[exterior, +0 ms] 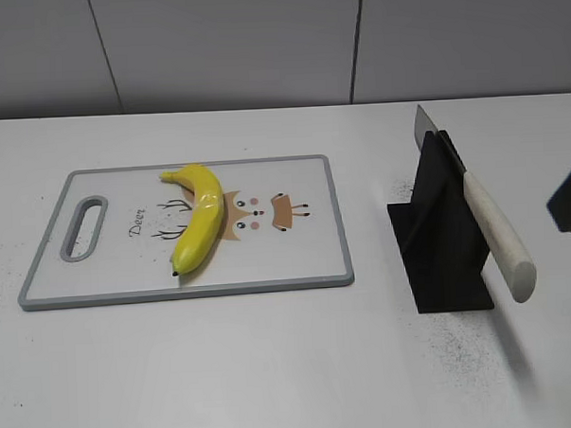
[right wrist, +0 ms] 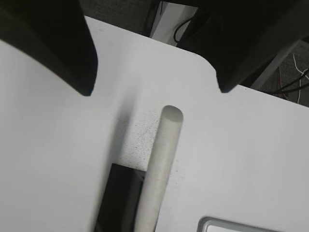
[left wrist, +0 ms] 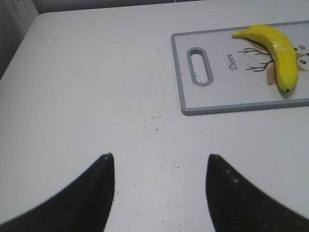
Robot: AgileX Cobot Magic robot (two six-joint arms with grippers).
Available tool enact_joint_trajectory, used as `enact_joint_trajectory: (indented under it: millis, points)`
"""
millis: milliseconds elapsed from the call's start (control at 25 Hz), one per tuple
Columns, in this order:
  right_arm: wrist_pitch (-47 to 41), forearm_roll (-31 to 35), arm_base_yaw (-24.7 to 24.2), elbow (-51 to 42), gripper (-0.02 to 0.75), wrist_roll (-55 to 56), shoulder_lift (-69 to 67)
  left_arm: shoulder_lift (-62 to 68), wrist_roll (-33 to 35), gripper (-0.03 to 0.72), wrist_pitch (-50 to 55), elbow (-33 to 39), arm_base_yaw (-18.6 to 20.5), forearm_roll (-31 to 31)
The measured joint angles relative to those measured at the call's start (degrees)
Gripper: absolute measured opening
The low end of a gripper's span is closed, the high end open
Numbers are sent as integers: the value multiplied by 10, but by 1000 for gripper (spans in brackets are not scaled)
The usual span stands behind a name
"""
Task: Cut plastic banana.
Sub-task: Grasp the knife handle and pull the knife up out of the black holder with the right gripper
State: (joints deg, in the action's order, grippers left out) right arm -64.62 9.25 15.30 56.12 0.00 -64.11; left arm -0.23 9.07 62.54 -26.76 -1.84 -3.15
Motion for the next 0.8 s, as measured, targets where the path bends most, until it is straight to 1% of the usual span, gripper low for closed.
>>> enact_joint_trajectory:
  millis: [80,200,440,800]
  points:
    - [5,-9,36,16,574,24,-33,0,0,561,0,0,0,0]
    - [12,-22,57,34,559,60,-83,0,0,561,0,0,0,0]
    - [36,-32,59,39,498,98,-159,0,0,561,0,0,0,2]
    - [50,-32,59,39,488,126,-249,0,0,561,0,0,0,3]
